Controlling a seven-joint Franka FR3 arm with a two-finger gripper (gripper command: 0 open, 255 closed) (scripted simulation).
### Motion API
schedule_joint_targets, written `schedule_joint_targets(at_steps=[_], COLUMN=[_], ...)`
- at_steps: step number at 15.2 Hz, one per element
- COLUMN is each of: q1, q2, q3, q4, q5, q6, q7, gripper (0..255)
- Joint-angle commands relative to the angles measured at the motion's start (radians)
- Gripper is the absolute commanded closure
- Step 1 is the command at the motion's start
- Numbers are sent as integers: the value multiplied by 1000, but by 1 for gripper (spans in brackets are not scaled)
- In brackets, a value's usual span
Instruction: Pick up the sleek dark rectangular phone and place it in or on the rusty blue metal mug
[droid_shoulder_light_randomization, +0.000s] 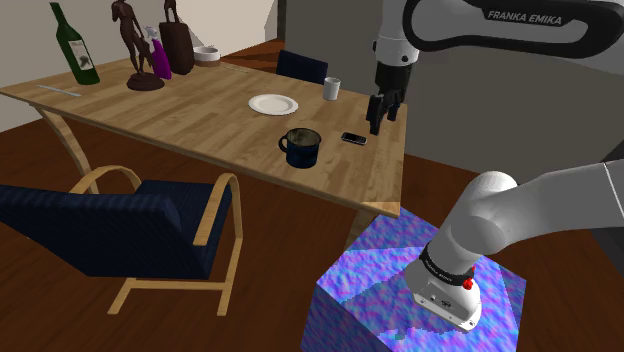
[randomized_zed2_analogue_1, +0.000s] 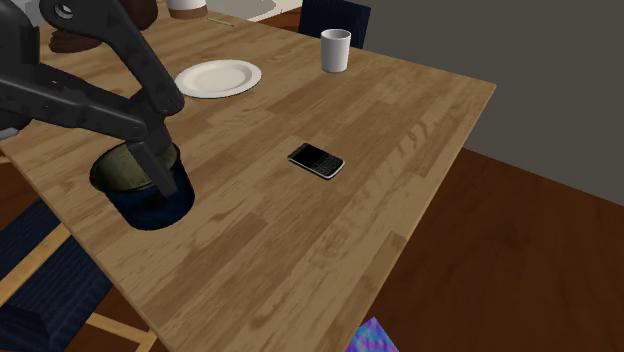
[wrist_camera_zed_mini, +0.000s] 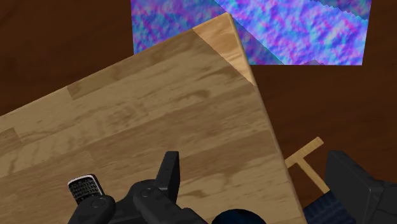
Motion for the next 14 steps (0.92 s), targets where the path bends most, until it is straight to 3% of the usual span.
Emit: schedule_joint_targets(at_steps=[1,14], q1=[0,-71], q2=[0,231], q3=[0,-263], q4=[0,-53], q5=[0,-112], q6=[0,348], q7=[0,-288], gripper=[0,0])
